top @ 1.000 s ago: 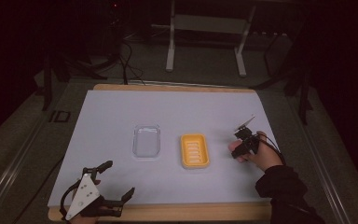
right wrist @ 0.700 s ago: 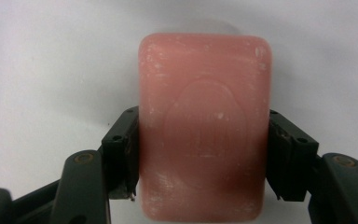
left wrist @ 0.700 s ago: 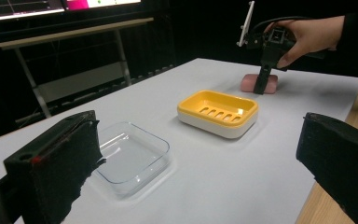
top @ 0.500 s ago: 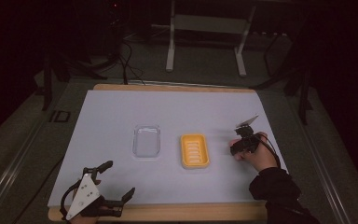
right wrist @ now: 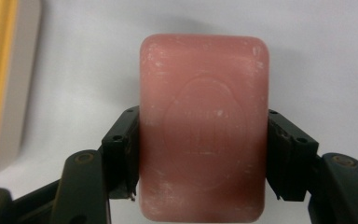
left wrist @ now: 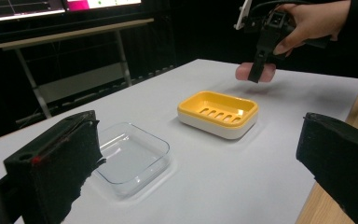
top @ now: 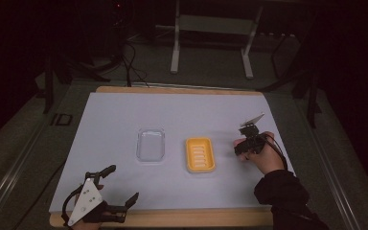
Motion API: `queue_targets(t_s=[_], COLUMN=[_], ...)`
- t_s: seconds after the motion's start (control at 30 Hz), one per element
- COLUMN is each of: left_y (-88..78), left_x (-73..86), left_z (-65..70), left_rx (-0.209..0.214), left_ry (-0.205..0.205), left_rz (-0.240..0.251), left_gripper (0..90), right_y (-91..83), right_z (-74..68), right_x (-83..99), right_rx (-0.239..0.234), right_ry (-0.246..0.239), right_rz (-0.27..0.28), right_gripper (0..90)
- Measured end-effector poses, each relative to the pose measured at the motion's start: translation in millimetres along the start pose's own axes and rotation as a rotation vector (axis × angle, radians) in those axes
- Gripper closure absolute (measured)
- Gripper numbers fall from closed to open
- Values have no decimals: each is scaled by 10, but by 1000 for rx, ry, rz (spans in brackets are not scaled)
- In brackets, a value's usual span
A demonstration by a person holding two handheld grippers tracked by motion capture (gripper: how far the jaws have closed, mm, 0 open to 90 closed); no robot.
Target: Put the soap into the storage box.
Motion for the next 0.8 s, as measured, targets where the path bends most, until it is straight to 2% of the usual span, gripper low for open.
queue_targets(t_s=[0.3,0.43,0.57,0.8], left_y=[4,2,0,0], left_x=[7,3,3,1], left_z=[-1,1,-2,2], left_rx=[1,2,0,1], left_ry=[0,-2,-3,-3], left_rz=[-5,-2,-1,0], left_gripper=[4,4,4,4], right_y=[-227,-303,-383,-519], right_z=[-174,-307,-435,-732], right_x=[-62,-102,-150,-249], right_rx=[-24,-42,-42,-74], right_ry=[-7,-14,-41,-62], right_rz=[62,87,105,157], right_gripper=[377,377,377,377])
Point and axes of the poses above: each handheld gripper's, and its own axes: y roughly forward along the jaws, x roughly out of its underside, z roughly to its right, the point moved 7 cm from there along y, roughly forward along the jaws, and after that the axes turned 9 degrees about -x, right-handed, at the moved point
